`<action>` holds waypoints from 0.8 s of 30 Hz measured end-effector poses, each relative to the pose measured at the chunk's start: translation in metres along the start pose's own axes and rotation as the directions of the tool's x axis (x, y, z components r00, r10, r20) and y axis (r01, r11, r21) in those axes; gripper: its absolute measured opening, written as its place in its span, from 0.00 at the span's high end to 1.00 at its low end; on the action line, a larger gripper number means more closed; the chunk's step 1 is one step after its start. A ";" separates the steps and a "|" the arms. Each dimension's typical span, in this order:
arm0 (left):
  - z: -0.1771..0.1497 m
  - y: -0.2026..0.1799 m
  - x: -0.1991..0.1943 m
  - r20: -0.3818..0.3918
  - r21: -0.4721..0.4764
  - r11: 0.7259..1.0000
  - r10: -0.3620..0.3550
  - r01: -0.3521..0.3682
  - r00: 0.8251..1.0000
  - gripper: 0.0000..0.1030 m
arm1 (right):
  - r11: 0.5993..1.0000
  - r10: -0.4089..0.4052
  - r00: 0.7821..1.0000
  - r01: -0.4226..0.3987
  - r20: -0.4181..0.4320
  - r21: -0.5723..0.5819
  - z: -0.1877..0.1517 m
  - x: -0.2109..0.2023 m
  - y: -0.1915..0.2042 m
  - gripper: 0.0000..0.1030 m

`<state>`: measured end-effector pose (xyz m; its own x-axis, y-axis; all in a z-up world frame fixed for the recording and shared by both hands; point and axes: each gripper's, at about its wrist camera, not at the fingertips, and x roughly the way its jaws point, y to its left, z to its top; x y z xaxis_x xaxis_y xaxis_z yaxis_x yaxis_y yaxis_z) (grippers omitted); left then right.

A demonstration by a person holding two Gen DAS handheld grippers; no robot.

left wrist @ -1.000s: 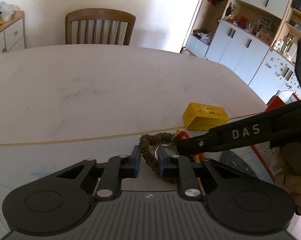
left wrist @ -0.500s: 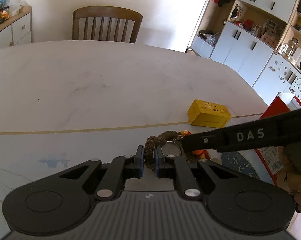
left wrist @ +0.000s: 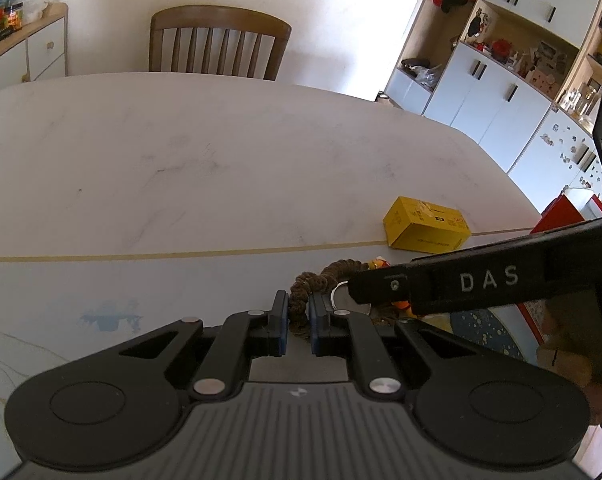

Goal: Organize objects
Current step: 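Lift and carry the keychain and plush dragon over the red shoebox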

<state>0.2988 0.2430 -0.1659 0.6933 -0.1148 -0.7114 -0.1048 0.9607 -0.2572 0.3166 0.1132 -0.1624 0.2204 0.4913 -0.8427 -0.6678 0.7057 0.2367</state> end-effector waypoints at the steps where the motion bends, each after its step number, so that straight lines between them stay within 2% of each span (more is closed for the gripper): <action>1: 0.000 0.000 0.000 0.000 0.000 1.000 0.000 0.000 1.000 0.90 | 1.000 0.000 1.000 0.000 0.000 -0.002 0.000 0.000 0.002 0.48; 2: 0.000 -0.001 0.000 0.001 0.005 1.000 0.002 -0.002 1.000 0.90 | 1.000 0.000 1.000 0.000 -0.001 0.001 0.000 0.000 0.002 0.54; 3: 0.000 -0.001 0.000 0.001 0.007 1.000 0.003 -0.003 1.000 0.90 | 1.000 -0.004 1.000 0.004 -0.001 0.000 0.001 0.000 0.002 0.56; 11: 0.001 -0.003 -0.006 0.003 -0.005 1.000 0.001 -0.001 1.000 0.90 | 0.996 0.011 1.000 -0.012 0.019 0.084 -0.002 -0.012 -0.006 0.58; 24: 0.008 -0.039 -0.059 0.037 0.025 0.998 -0.054 0.053 0.998 0.92 | 0.990 0.076 0.988 -0.091 0.137 0.110 -0.017 -0.099 -0.007 0.60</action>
<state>0.2673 0.2141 -0.1084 0.7240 -0.1568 -0.6718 -0.0499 0.9594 -0.2778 0.2880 0.0511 -0.0890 0.2646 0.6084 -0.7482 -0.6032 0.7098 0.3638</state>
